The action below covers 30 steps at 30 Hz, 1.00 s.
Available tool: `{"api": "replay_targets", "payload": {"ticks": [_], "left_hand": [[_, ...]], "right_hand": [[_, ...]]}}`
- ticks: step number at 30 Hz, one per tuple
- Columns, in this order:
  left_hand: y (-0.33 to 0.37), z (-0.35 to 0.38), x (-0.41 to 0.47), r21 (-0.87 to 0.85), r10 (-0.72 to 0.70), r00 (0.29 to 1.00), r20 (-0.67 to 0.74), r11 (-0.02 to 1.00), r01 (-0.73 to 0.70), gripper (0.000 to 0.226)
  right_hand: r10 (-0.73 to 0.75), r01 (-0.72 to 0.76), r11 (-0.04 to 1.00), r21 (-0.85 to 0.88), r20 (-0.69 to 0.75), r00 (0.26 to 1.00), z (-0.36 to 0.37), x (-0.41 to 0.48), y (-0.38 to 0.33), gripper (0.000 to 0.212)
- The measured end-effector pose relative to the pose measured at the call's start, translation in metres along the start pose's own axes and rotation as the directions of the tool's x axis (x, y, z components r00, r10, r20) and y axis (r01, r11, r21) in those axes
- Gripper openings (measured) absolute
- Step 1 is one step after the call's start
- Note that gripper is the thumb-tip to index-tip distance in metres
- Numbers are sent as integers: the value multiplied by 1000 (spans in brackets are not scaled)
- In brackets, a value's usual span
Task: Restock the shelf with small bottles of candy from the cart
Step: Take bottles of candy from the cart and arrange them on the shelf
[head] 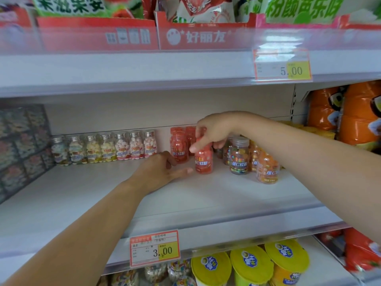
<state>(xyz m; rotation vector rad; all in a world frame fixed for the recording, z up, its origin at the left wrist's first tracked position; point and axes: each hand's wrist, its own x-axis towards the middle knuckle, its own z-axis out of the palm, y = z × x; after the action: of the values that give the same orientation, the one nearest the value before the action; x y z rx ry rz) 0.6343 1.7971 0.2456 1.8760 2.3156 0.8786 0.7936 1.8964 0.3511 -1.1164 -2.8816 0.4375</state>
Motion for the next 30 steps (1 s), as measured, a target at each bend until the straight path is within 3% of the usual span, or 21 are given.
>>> {"api": "replay_targets", "payload": {"ticks": [4, 12, 19, 30], "left_hand": [[-7, 4, 5, 61, -5, 999, -34, 998, 8, 52], [-9, 4, 5, 69, 3, 1000, -2, 998, -3, 65], [-2, 2, 1, 27, 60, 997, 52, 998, -61, 68], [-2, 2, 2, -7, 32, 999, 36, 999, -32, 65]], "right_hand": [[50, -62, 996, -71, -158, 986, 1, 5, 4, 51], [37, -32, 999, 29, -208, 977, 2, 20, 7, 45], [56, -42, 997, 58, -265, 963, 8, 43, 1, 42], [75, -41, 992, 117, -312, 947, 14, 45, 3, 47]]}}
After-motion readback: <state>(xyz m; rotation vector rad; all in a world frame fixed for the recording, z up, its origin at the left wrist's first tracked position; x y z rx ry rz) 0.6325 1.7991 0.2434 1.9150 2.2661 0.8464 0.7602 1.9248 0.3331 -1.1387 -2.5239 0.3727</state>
